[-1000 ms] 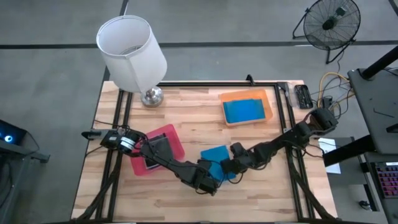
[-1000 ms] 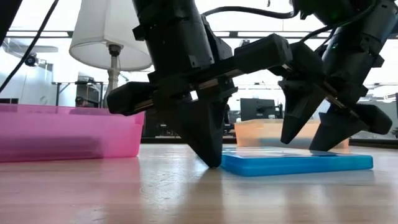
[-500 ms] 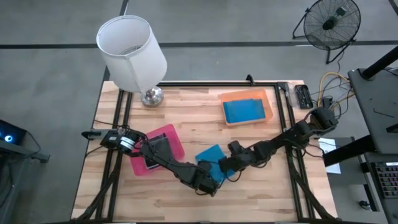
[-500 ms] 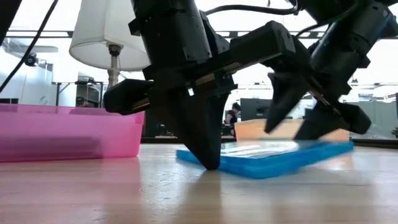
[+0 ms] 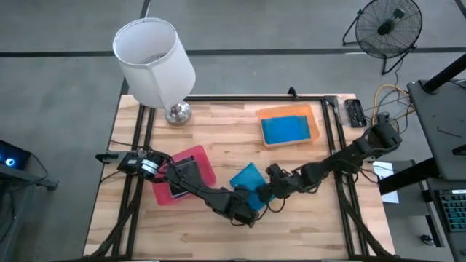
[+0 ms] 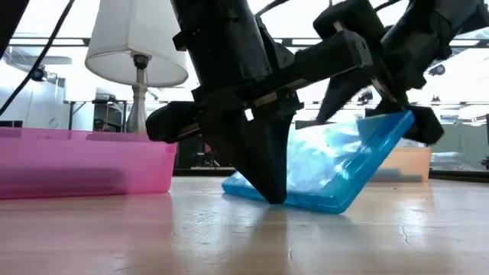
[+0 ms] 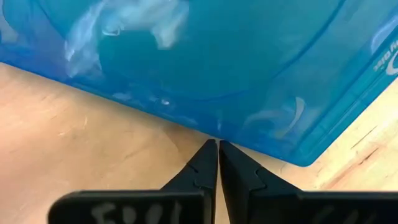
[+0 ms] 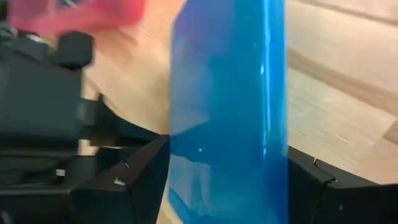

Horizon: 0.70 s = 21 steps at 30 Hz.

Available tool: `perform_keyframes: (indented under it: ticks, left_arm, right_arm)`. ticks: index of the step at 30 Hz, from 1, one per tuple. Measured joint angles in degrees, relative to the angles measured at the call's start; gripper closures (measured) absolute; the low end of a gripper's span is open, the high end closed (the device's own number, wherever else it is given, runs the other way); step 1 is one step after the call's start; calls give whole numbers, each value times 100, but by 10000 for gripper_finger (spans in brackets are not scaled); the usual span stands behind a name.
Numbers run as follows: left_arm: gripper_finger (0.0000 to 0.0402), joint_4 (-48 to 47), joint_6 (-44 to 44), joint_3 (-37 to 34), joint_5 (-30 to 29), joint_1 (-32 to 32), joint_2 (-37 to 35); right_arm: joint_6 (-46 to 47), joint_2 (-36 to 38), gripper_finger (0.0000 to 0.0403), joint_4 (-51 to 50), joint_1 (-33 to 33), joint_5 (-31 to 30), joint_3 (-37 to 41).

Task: Pick & place jewel cases by type
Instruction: Put the blue CD case into the pink bin

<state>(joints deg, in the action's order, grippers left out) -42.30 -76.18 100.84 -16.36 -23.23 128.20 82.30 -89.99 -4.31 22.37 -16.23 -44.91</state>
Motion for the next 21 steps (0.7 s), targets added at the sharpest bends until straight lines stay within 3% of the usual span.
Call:
perform_keyframes:
  ticks: [5, 16, 21]
  left_arm:
    - [402, 15, 74, 0, 87, 3, 0]
    - [402, -14, 110, 0, 239, 20, -16]
    - [401, -183, -14, -2, 354, 20, -276]
  right_arm:
    - [66, -194, 210, 20, -2, 161, 7]
    - [39, -85, 379, 113, -4, 148, -10]
    - [-66, 135, 388, -51, -20, 144, 6]
